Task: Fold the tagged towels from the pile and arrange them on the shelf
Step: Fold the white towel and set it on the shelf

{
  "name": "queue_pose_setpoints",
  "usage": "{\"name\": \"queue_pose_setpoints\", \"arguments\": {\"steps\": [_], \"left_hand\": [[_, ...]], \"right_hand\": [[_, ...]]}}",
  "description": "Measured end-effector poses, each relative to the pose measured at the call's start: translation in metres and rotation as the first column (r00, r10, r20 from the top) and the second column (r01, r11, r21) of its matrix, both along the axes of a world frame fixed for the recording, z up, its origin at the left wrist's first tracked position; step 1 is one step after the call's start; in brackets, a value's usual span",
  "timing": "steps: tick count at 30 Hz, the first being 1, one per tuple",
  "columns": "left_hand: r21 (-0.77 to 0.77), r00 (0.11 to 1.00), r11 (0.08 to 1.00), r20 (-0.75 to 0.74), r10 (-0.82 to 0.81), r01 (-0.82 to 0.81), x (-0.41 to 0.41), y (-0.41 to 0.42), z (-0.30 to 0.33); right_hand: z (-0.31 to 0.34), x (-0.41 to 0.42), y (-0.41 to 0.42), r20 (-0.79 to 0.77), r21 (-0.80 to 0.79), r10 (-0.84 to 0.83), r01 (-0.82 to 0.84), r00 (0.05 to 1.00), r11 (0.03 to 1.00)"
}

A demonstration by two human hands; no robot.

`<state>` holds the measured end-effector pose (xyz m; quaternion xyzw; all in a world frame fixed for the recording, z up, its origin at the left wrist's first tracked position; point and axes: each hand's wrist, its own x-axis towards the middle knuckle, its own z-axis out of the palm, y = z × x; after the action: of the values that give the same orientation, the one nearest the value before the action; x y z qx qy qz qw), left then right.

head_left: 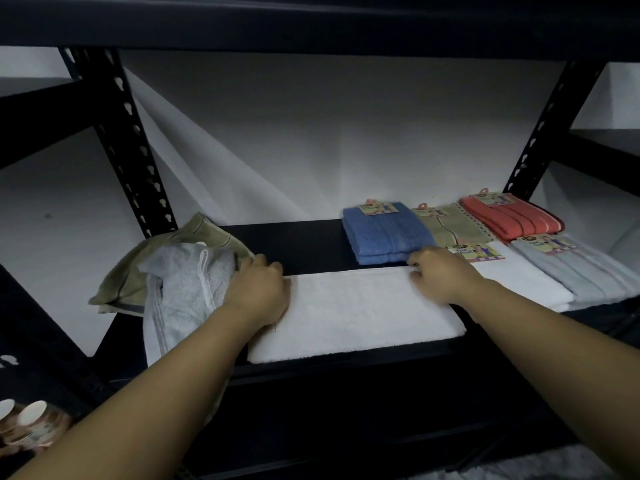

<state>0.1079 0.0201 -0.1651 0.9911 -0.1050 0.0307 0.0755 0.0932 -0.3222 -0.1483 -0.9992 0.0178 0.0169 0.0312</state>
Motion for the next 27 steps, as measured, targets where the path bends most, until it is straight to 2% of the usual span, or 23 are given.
{"name": "queue_pose_setpoints", "arguments": {"steps": [4,9,14,22,27], "left_hand": [[-0.003,0.997,0.999,0.054,0.050,-0.050,0.004,0.001,0.001],[0.024,0.987,0.988,-0.044,0.152,-0.151,0.007,0.003,0.005],[-0.095,0.978,0.975,-0.060,0.198,-0.203,0.006,0.001,0.010],[-0.198,0.964,0.944,-0.027,0.263,-0.263,0.005,0.002,0.014],[-0.204,0.965,0.945,0.002,0.261,-0.255,0.005,0.006,0.014]], "right_hand": [[-0.001,0.005,-0.008,0.007,0.064,0.010,-0.010,1.000,0.998],[0.009,0.012,-0.014,0.019,0.163,0.083,-0.085,0.996,0.983],[0.013,0.021,-0.016,0.047,0.332,0.124,-0.133,0.991,0.934],[0.000,0.022,-0.028,0.126,0.353,0.134,-0.170,0.983,0.920],[-0.006,0.020,-0.034,0.152,0.424,0.088,-0.146,0.984,0.894]]}}
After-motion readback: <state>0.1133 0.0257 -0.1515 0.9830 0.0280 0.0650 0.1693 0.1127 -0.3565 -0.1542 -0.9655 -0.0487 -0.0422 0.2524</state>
